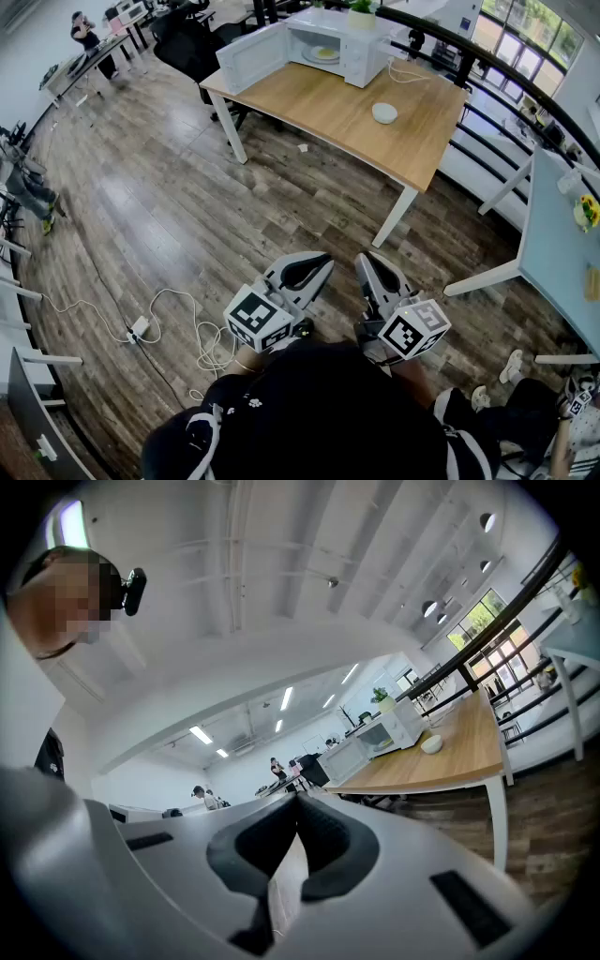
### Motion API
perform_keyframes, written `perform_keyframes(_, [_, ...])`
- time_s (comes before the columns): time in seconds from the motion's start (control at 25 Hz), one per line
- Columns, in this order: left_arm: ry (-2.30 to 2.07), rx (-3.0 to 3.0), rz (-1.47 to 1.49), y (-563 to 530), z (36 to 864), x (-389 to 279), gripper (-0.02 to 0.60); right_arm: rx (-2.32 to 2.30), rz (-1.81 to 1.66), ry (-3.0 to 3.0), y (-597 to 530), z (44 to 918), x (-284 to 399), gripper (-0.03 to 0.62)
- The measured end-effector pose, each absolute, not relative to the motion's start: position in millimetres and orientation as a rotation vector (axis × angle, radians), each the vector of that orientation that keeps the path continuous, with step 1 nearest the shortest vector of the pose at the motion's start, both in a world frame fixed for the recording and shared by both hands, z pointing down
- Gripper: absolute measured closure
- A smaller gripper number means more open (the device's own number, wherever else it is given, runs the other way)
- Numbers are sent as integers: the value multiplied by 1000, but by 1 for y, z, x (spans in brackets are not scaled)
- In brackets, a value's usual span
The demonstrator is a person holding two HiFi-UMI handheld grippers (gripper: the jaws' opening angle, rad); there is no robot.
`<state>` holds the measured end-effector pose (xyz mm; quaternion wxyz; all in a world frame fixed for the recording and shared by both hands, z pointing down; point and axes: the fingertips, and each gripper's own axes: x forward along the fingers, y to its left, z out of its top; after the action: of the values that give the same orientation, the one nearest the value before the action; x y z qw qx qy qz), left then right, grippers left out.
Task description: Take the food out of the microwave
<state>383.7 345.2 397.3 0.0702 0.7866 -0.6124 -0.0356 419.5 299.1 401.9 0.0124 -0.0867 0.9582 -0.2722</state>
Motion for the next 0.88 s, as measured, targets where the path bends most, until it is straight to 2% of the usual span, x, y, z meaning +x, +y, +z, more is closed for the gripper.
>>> perform_keyframes(0.56, [-1774,2398,-93,329,400,405,557,-345,-875,2927,286,401,447,594])
perform_keyframes(0.88, [-1681,2456,-84,310,398,440,557,-447,-856,2870,271,399,486,594])
